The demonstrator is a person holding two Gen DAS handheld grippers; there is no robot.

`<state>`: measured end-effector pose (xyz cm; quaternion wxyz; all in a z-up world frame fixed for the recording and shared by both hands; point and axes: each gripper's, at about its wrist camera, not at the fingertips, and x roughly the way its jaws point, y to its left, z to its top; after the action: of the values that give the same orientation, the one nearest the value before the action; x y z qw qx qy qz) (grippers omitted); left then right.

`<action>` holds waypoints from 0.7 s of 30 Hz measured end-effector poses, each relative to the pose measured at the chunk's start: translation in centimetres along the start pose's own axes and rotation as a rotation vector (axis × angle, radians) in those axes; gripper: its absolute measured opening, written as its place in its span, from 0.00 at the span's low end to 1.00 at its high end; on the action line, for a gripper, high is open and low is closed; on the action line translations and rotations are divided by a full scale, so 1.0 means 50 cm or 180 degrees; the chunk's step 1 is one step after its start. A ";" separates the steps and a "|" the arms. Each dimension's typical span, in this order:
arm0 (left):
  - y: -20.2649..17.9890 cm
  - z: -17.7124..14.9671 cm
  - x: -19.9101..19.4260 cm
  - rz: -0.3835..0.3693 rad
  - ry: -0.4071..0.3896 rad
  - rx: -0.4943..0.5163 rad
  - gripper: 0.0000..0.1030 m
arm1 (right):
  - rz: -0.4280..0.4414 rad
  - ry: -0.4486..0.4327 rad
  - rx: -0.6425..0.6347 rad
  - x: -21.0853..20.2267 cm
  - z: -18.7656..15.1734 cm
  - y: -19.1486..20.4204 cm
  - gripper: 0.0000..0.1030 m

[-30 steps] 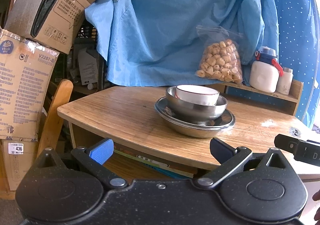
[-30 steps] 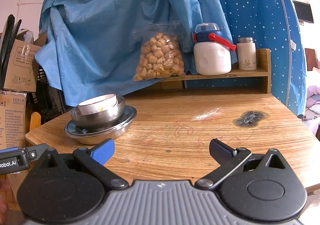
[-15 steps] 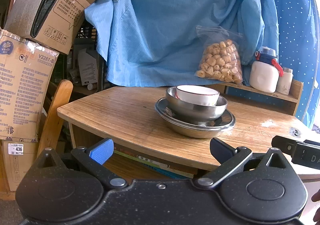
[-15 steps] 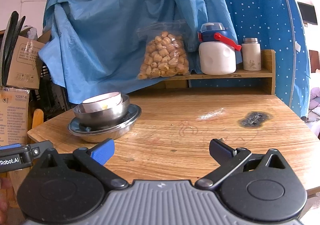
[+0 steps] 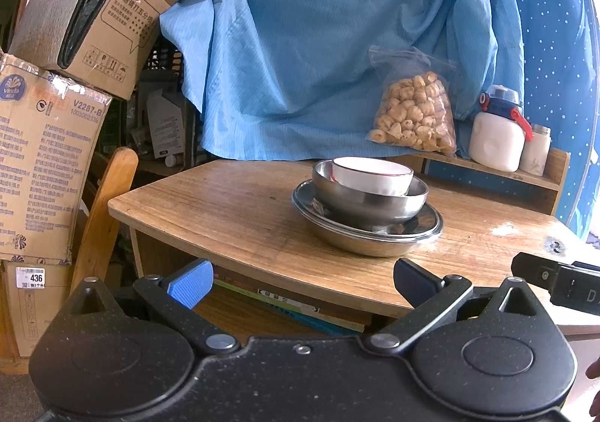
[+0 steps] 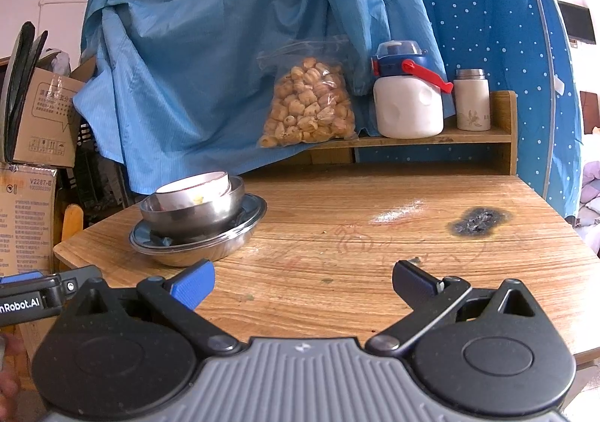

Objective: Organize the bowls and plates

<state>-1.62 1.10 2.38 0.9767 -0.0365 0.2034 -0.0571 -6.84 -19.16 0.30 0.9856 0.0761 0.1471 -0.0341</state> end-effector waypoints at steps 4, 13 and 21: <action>0.000 0.000 0.000 0.0001 0.0000 0.0002 0.99 | 0.0007 -0.0001 -0.0018 0.001 0.000 0.004 1.00; 0.001 0.000 0.000 0.0001 -0.0001 0.0002 0.99 | 0.0019 0.0035 0.0003 0.002 -0.001 0.004 1.00; 0.001 0.000 -0.001 -0.0001 -0.0001 0.0001 0.99 | 0.0031 0.0061 -0.0002 0.002 0.000 0.006 1.00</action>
<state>-1.68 1.15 2.39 0.9768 -0.0364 0.2032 -0.0573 -6.72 -18.88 0.29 0.9843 0.0767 0.1562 -0.0285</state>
